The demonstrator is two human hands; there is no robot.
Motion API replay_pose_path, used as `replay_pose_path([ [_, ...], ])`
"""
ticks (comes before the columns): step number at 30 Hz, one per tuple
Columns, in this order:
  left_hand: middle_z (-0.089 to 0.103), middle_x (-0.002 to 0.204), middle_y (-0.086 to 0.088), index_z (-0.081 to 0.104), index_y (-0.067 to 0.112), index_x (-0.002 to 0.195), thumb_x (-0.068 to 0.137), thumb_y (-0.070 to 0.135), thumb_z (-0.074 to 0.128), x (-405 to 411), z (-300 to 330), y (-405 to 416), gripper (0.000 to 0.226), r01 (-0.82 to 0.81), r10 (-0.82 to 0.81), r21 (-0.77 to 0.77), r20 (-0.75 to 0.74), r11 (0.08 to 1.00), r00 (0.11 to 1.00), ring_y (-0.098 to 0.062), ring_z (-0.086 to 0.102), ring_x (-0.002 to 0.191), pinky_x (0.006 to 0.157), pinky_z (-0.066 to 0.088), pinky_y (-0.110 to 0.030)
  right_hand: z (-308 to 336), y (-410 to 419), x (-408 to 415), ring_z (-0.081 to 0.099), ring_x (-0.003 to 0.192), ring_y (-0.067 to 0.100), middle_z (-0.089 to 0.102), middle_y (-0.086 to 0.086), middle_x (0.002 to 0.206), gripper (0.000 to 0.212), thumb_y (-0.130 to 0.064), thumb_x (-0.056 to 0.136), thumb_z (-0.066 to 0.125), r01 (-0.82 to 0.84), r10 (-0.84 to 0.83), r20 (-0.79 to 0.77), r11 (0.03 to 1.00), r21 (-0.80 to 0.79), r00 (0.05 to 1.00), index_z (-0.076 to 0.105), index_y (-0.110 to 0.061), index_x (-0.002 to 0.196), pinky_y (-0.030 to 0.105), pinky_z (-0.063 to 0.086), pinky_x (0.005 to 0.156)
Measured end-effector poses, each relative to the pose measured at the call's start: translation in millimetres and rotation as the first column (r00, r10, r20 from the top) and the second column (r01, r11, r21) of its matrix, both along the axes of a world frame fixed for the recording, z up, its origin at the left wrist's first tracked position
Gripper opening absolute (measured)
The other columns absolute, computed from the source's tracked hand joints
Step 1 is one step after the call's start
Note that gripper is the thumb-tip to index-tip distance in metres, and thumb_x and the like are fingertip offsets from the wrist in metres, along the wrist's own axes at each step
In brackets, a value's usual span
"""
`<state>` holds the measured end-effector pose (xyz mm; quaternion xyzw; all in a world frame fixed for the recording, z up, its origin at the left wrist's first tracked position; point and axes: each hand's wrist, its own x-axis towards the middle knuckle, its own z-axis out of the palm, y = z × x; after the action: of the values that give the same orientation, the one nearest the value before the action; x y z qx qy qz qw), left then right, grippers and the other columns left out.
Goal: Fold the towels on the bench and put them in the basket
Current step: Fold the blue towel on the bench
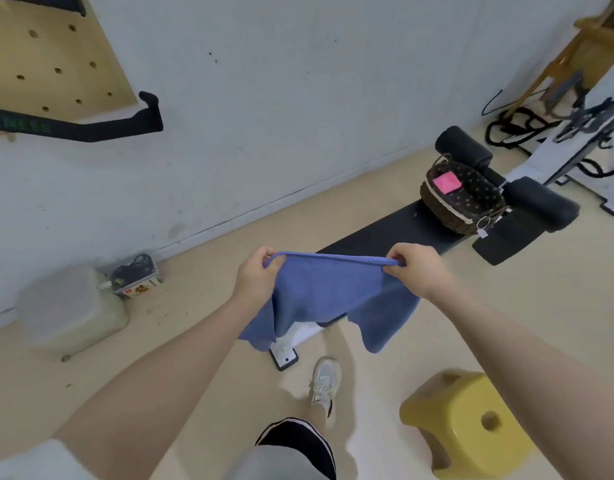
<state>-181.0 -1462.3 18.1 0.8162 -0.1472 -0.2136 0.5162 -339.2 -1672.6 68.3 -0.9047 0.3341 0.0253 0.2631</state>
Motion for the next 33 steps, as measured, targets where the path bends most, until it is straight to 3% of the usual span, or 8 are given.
replay_pose_path([
  [7, 0.056, 0.079, 0.0, 0.055, 0.015, 0.089, 0.093, 0.018, 0.052, 58.7, -4.8, -127.5, 0.006, 0.149, -0.183, 0.241, 0.126, 0.959, 0.975, -0.017, 0.05, 0.077, 0.064, 0.032, -0.025, -26.3, -138.7, 51.2, 0.04, 0.058, 0.019, 0.041, 0.002, 0.067, 0.037, -0.029, 0.099, 0.038, -0.003, -0.043, -0.312, 0.989, -0.145, 0.949, 0.033, -0.015, 0.065, 0.028, 0.028, 0.049],
  [11, 0.058, 0.087, -0.005, 0.056, 0.011, 0.093, 0.097, 0.016, 0.043, 92.8, -1.2, -167.3, 0.015, 0.232, -0.301, 0.372, 0.139, 0.899, 0.943, -0.02, 0.051, 0.084, 0.071, 0.033, -0.027, -34.3, -205.3, 78.8, 0.05, 0.074, 0.026, 0.046, 0.002, 0.075, 0.036, -0.034, 0.098, 0.038, 0.031, -0.068, -0.371, 0.994, -0.105, 0.926, 0.035, -0.019, 0.065, 0.032, 0.04, 0.065],
  [15, 0.058, 0.09, -0.006, 0.052, 0.014, 0.091, 0.098, 0.013, 0.039, 119.1, -8.6, -197.0, 0.015, 0.155, -0.221, 0.385, 0.135, 0.91, 0.966, -0.022, 0.051, 0.086, 0.072, 0.034, -0.028, -37.3, -267.5, 118.5, 0.057, 0.086, 0.029, 0.055, 0.004, 0.082, 0.013, -0.02, 0.092, 0.042, -0.034, -0.014, -0.29, 0.987, -0.159, 0.957, 0.047, -0.017, 0.08, 0.037, 0.044, 0.078],
  [19, 0.054, 0.087, 0.001, 0.051, 0.016, 0.091, 0.096, 0.008, 0.034, 132.9, -3.2, -243.2, 0.019, -0.08, 0.016, 0.323, 0.197, 0.943, 0.98, -0.02, 0.048, 0.083, 0.065, 0.029, -0.026, -34.3, -323.0, 180.7, 0.053, 0.078, 0.03, 0.057, 0.011, 0.08, 0.01, -0.009, 0.092, 0.041, -0.028, 0.028, -0.009, 1.0, 0.009, 1.0, 0.051, -0.01, 0.088, 0.035, 0.042, 0.067],
  [22, 0.054, 0.09, -0.003, 0.052, 0.013, 0.093, 0.094, 0.009, 0.031, 137.8, 7.1, -271.6, 0.021, -0.289, 0.229, 0.25, 0.244, 0.924, 0.943, -0.022, 0.048, 0.082, 0.067, 0.033, -0.028, -20.9, -359.6, 218.5, 0.047, 0.065, 0.02, 0.049, -0.002, 0.066, 0.012, -0.008, 0.092, 0.041, -0.195, 0.185, 0.13, 0.978, 0.075, 0.974, 0.052, -0.014, 0.091, 0.027, 0.033, 0.054],
  [25, 0.055, 0.092, -0.009, 0.055, 0.008, 0.092, 0.077, 0.023, 0.025, 137.9, 5.1, -286.1, 0.037, -0.422, 0.338, 0.232, 0.328, 0.876, 0.882, -0.025, 0.049, 0.083, 0.071, 0.037, -0.033, -14.7, -390.3, 234.4, 0.05, 0.073, 0.02, 0.054, -0.001, 0.076, 0.015, -0.011, 0.092, 0.044, -0.425, 0.426, 0.1, 0.905, -0.035, 0.899, 0.057, -0.018, 0.094, 0.029, 0.035, 0.058],
  [29, 0.06, 0.092, -0.019, 0.061, 0.003, 0.093, 0.072, 0.019, 0.027, 125.0, -17.9, -292.9, 0.042, -0.399, 0.209, 0.416, 0.432, 0.817, 0.877, -0.035, 0.056, 0.084, 0.074, 0.044, -0.041, -37.4, -415.6, 228.4, 0.047, 0.076, 0.023, 0.049, 0.0, 0.079, 0.007, -0.018, 0.09, 0.051, -0.641, 0.638, -0.073, 0.755, -0.141, 0.767, 0.054, -0.015, 0.085, 0.031, 0.033, 0.058],
  [33, 0.062, 0.083, -0.02, 0.065, 0.0, 0.085, 0.074, 0.009, 0.037, 83.2, -75.5, -295.1, 0.031, -0.308, 0.069, 0.542, 0.416, 0.782, 0.907, -0.04, 0.06, 0.072, 0.064, 0.047, -0.041, -98.0, -420.6, 199.0, 0.046, 0.074, 0.022, 0.046, -0.003, 0.073, 0.014, -0.02, 0.091, 0.052, -0.693, 0.677, -0.167, 0.719, -0.054, 0.716, 0.043, -0.014, 0.081, 0.034, 0.035, 0.059],
])
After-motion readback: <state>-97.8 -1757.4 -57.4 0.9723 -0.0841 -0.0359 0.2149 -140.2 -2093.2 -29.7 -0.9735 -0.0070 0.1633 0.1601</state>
